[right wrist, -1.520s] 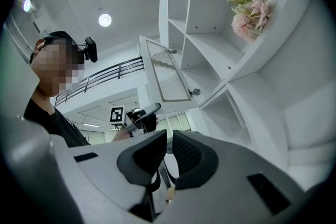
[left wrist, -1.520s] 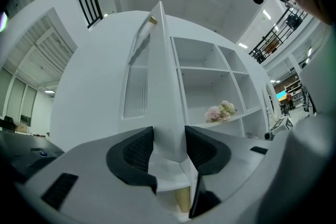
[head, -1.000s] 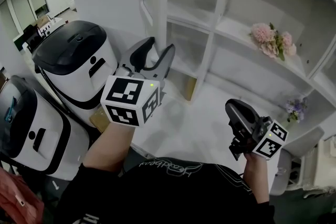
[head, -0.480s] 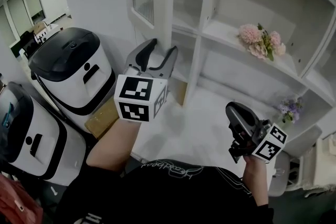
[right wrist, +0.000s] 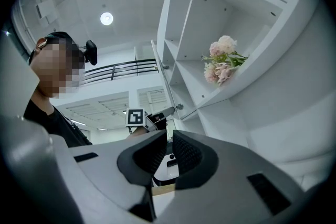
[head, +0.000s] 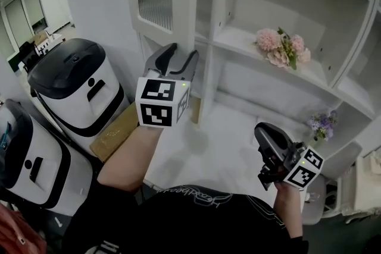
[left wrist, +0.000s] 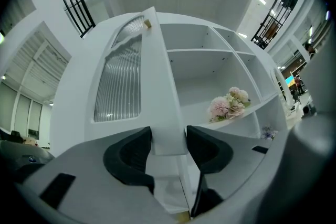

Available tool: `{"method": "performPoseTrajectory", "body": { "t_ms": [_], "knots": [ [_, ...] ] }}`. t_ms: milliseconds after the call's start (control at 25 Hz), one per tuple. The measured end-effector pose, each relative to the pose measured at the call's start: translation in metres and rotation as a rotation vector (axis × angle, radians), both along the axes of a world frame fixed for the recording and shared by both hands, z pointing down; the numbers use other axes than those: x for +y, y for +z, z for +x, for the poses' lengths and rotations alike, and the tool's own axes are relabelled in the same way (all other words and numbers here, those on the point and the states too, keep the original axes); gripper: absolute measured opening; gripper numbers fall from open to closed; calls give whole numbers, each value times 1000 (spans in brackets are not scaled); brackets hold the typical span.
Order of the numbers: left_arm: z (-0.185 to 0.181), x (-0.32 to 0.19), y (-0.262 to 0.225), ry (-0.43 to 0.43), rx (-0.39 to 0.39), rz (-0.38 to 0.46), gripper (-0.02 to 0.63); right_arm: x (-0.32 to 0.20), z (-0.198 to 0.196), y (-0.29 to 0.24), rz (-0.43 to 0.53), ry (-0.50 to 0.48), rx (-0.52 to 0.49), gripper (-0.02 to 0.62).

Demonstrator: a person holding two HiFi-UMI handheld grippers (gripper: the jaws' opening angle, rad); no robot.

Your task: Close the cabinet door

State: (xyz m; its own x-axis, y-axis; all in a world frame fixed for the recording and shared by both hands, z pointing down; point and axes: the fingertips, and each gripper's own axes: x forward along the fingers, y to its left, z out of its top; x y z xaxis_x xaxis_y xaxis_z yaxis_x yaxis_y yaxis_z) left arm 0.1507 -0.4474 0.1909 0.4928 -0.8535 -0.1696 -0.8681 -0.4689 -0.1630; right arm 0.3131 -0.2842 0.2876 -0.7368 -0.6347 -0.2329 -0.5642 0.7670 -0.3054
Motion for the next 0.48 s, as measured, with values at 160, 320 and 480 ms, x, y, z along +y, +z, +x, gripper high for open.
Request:
{"method": "performPoseTrajectory", "body": {
  "t_ms": [160,320,480],
  "knots": [
    [14,-11,1,-12,-20,-3,236,2,19,8,-19,8,0,60],
    [26,-23,2,-29,-48,-6,236,2,33,23,-56,10,-8,60],
    [37,-36,2,-37,-66,-20,235,2,49,36,-86,9,-23,60]
  ]
}}
